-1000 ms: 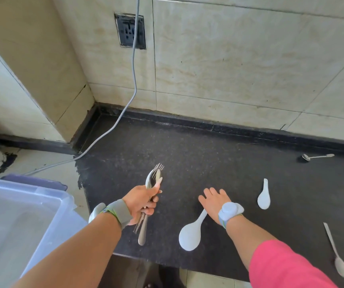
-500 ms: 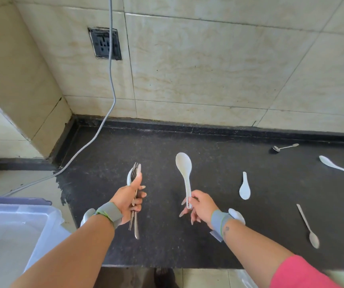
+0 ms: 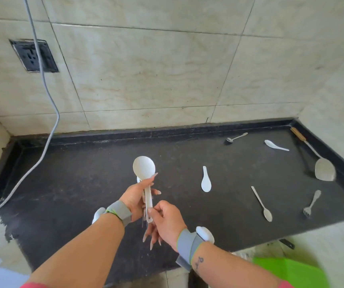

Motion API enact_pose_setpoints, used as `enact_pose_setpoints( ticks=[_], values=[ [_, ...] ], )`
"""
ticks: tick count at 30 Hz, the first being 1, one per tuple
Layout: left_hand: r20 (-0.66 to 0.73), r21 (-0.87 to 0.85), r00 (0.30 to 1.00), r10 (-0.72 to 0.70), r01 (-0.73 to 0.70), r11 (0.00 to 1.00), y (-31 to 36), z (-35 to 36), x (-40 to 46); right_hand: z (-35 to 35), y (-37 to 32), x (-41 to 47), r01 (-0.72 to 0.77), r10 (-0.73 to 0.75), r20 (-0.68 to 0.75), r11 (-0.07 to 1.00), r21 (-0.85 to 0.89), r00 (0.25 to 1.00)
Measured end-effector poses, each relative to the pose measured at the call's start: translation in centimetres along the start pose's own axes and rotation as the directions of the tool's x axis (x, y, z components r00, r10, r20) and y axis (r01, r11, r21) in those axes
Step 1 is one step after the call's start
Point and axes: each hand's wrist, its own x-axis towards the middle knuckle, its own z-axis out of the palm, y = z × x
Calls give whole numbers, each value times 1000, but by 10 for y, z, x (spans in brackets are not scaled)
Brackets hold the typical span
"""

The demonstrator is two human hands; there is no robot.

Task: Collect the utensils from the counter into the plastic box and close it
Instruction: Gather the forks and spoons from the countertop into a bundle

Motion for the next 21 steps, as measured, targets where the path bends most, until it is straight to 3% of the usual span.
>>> enact_pose_setpoints(
  ticks=[10, 15, 19, 21],
  values=[
    [-53, -83, 998, 20, -24, 996, -7, 110, 48, -120, 34, 38, 17, -13, 34, 993, -118, 999],
    [-136, -114, 990, 34, -50, 992, -4, 139, 78, -206, 64, 86, -179, 174, -114, 983, -31, 978],
    [-182, -126, 983, -21, -2, 992, -11, 142, 89, -234, 91, 140, -299, 240, -191, 861, -410, 952],
    [-215, -130, 976, -43, 15, 991, -14, 140, 93, -231, 94, 159, -330, 266, -197, 808, -488, 943]
  ],
)
